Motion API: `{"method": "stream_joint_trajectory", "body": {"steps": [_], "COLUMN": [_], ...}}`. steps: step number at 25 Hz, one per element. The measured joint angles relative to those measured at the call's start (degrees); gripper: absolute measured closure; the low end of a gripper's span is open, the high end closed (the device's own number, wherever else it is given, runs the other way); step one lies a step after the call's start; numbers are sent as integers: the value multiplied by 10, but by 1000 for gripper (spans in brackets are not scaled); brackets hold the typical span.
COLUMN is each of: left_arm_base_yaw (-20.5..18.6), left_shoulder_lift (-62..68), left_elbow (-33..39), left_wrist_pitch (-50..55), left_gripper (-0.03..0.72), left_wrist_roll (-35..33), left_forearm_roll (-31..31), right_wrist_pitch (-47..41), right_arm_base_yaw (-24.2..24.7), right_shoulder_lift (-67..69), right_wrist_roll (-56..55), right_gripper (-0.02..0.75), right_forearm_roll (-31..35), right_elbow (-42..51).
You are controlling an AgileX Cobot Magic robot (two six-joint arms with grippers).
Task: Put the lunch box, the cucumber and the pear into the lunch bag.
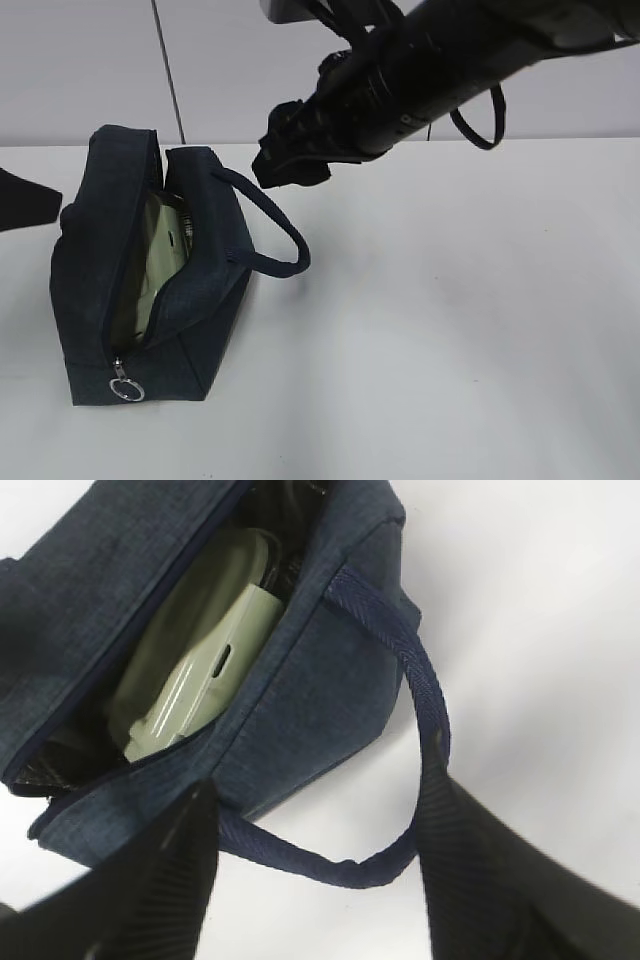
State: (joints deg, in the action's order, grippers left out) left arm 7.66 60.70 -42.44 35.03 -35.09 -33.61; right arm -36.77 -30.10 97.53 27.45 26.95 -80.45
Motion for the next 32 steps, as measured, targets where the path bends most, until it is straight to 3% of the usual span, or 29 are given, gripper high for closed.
{"method": "stream_joint_trajectory", "body": {"steps": [7, 11, 16, 21, 26, 32], "left_arm_base_yaw": [0, 0, 0, 0, 0, 0], "left_shoulder_lift": [-72, -46, 27, 70, 93, 130], "left_elbow": [0, 0, 0, 0, 0, 0], "left_wrist_pitch": [-16, -17, -6, 2, 6, 7], "left_gripper": [287, 287, 287, 286, 286, 322], "left_wrist_roll": [0, 0, 0, -9, -11, -13], "left_forearm_roll": [15, -10, -42, -50, -54, -57], "right_wrist_pitch": [133, 141, 112, 94, 89, 68], "right_arm_base_yaw": [0, 0, 0, 0, 0, 0], "right_shoulder_lift": [-76, -56, 18, 96, 138, 170], "right_wrist_roll": [183, 246, 274, 240, 176, 163], "right_gripper": [254, 254, 254, 254, 254, 254], "right_forearm_roll": [205, 316, 398, 394, 341, 333], "right_elbow": [146, 152, 100, 15, -14, -43]}}
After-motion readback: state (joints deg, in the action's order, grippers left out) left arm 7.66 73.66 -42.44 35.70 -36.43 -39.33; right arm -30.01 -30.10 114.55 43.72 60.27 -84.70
